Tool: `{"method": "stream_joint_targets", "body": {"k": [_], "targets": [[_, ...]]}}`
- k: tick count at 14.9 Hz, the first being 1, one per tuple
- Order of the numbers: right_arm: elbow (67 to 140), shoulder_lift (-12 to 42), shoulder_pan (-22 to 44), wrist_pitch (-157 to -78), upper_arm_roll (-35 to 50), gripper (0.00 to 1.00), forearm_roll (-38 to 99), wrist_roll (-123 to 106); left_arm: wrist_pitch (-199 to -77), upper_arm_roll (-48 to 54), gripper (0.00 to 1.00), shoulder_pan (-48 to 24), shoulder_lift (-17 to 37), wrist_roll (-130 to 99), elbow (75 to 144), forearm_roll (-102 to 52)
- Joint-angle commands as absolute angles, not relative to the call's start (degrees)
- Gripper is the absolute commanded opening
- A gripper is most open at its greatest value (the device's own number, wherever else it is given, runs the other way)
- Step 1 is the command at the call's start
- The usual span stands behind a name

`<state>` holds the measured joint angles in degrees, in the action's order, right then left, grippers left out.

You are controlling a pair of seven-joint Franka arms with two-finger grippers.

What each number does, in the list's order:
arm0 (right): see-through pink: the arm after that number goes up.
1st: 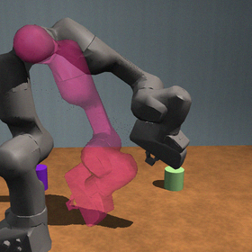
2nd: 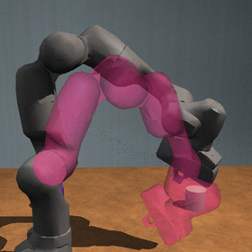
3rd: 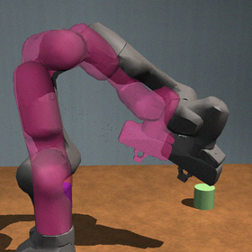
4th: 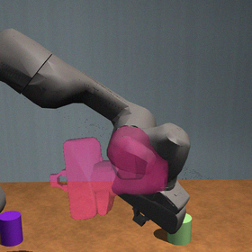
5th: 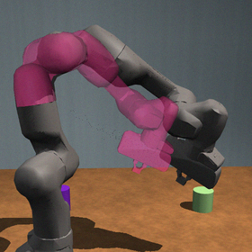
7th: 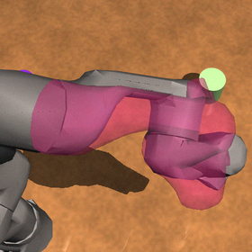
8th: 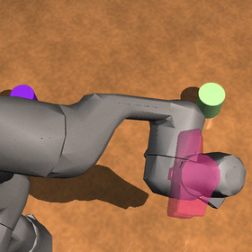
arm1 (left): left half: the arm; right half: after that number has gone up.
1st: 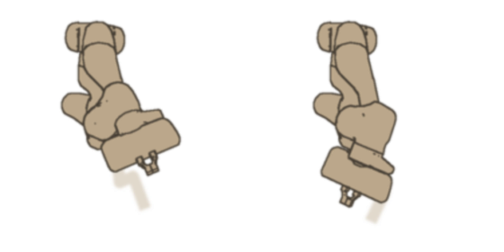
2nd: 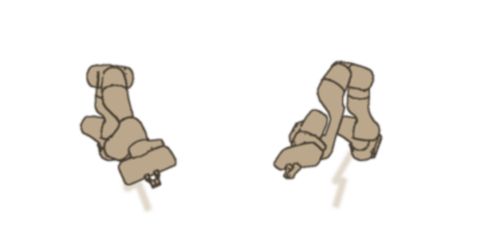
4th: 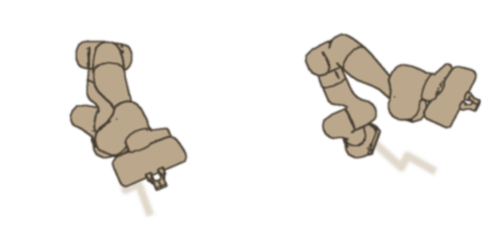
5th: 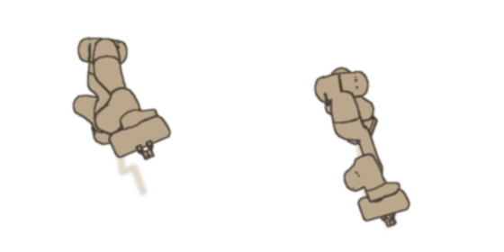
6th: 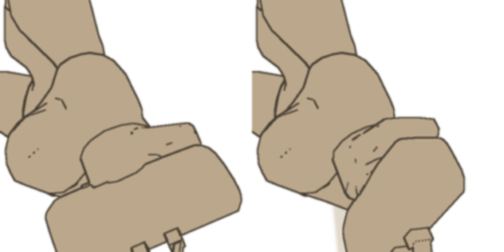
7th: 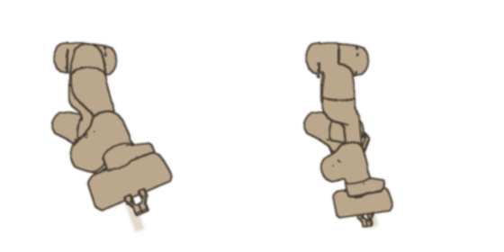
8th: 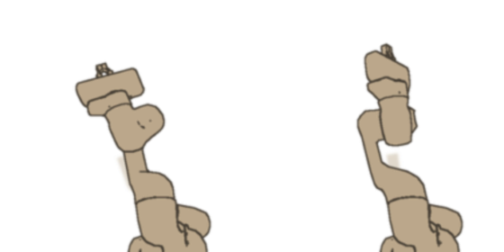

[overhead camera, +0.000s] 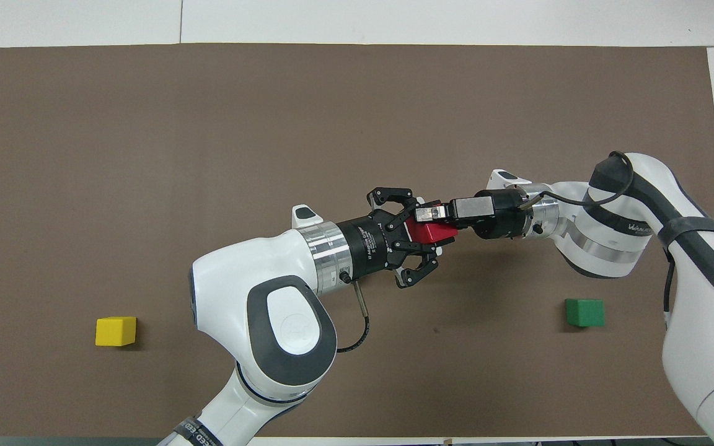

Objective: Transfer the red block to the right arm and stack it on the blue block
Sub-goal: 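Open the left gripper and pull it back from the red cube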

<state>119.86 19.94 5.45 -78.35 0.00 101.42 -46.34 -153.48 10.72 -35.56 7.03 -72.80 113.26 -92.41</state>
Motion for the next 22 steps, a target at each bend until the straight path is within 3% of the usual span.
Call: {"method": "stream_joint_targets", "body": {"k": [1, 16, 17, 18, 19, 20, 22], "targets": [[120.7, 19.2, 6.6, -82.1, 0.3, 0.0, 102.8, -47.6, -154.3, 10.7, 0.0, -35.9, 7.3, -71.6, 112.5, -94.1], [120.2, 19.0, 6.4, -82.4, 0.3, 0.0, 102.8, -44.2, -153.9, 10.7, 0.0, -35.9, 7.2, -70.4, 112.9, -94.2], [120.1, 19.0, 6.3, -82.4, 0.3, 0.09, 102.7, -44.2, -153.9, 10.7, 0.0, -35.9, 7.1, -70.4, 112.9, -94.3], [120.1, 19.0, 6.3, -82.4, 0.2, 0.27, 102.7, -44.2, -153.9, 10.7, 0.0, -35.8, 7.1, -70.5, 112.9, -94.3], [120.1, 19.0, 6.3, -82.4, 0.2, 0.39, 102.7, -44.2, -154.0, 10.7, 0.99, -35.8, 7.0, -70.5, 112.9, -94.3], [120.1, 19.0, 6.3, -82.4, 0.2, 0.51, 102.7, -44.2, -153.9, 10.7, 1.0, -35.9, 6.9, -70.5, 112.9, -94.3], [120.1, 19.0, 6.2, -82.4, 0.2, 0.53, 102.7, -44.2, -153.9, 10.7, 1.0, -35.9, 6.9, -70.5, 112.9, -94.3]]}}
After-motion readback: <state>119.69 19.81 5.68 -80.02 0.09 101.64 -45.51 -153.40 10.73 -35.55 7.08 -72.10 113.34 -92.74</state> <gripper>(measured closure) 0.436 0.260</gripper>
